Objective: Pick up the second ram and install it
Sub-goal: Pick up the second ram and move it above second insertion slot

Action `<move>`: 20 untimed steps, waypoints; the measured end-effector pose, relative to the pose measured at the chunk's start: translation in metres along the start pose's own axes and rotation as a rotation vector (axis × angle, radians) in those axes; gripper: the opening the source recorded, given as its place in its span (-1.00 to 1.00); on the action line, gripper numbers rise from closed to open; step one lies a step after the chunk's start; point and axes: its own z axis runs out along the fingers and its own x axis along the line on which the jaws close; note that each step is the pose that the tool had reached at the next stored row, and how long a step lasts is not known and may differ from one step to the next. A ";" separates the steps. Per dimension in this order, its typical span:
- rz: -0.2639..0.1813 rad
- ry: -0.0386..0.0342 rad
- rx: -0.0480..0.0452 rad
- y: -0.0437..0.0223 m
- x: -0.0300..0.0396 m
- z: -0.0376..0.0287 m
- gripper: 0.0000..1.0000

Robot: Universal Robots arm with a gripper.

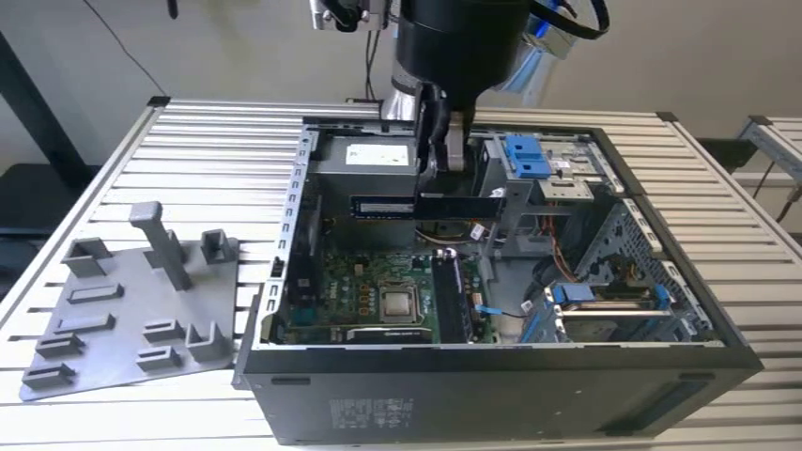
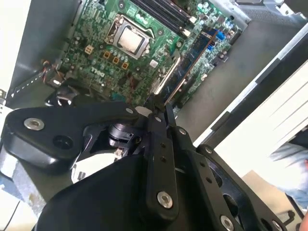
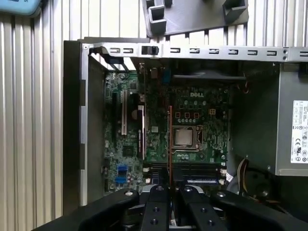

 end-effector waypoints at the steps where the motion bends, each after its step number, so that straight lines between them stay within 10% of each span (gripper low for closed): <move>1: 0.000 -0.0001 0.0000 -0.0035 0.0000 0.0000 -0.72; 16: 0.001 -0.0002 -0.0019 -0.0623 -0.0006 -0.0019 -0.72; 20: 0.001 -0.0002 -0.0022 -0.0662 -0.0006 -0.0020 -0.72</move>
